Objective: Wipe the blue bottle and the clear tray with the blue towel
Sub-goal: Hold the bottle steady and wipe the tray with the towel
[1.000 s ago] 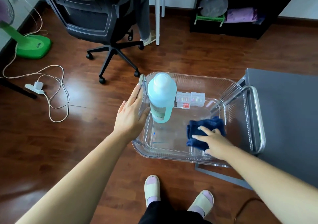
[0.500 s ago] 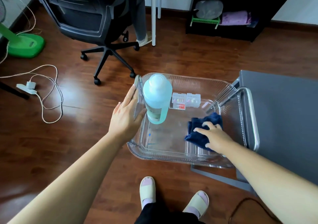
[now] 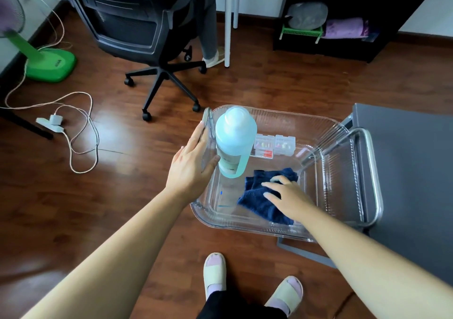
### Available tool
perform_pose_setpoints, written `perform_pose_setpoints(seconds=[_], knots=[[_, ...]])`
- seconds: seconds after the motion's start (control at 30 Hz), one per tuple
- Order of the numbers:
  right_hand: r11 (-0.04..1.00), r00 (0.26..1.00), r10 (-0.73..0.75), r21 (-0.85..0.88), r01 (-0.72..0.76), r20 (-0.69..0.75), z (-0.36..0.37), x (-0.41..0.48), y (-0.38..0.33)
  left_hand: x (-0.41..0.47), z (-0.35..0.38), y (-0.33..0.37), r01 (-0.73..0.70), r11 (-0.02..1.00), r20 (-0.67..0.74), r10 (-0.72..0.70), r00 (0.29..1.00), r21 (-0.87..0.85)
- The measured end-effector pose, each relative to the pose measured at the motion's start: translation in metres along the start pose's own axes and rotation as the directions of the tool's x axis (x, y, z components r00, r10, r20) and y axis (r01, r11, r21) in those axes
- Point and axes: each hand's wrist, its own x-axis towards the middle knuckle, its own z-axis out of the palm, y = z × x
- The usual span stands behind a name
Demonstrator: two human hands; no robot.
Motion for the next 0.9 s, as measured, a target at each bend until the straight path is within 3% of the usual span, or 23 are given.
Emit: perform_pose_setpoints(seconds=[0.13, 0.33, 0.43, 0.53, 0.63, 0.77, 0.9], knots=[[0.997, 0.992, 0.054, -0.047, -0.060, -0.116, 0.012, 0.004, -0.020, -0.001, 0.000, 0.002, 0.004, 1.000, -0.003, -0.004, 1.000, -0.004], [0.988, 0.988, -0.133, -0.092, 0.125, -0.080, 0.037, -0.003, -0.053, -0.001, -0.002, 0.003, 0.008, 1.000, 0.013, -0.008, 1.000, -0.009], [0.991, 0.991, -0.107, 0.073, 0.112, -0.077, 0.030, -0.004, -0.044, -0.001, -0.004, 0.005, 0.001, 1.000, 0.018, -0.001, 1.000, -0.020], [0.948, 0.976, -0.141, 0.261, 0.182, -0.168, 0.026, -0.002, -0.058, 0.000, -0.005, 0.005, -0.002, 0.999, 0.016, 0.003, 1.000, -0.043], [0.918, 0.960, -0.188, 0.310, 0.247, -0.208, 0.038, 0.007, -0.087, 0.000, -0.005, 0.004, -0.011, 0.999, 0.008, 0.011, 1.000, -0.051], [0.974, 0.979, -0.137, 0.157, 0.160, -0.151, 0.051, 0.020, -0.102, -0.001, -0.004, 0.003, -0.014, 0.999, 0.011, 0.014, 1.000, -0.044], [0.963, 0.965, -0.263, -0.057, 0.263, 0.000, 0.043, 0.009, -0.071, 0.000, -0.004, 0.004, 0.000, 1.000, 0.025, 0.000, 1.000, -0.031]])
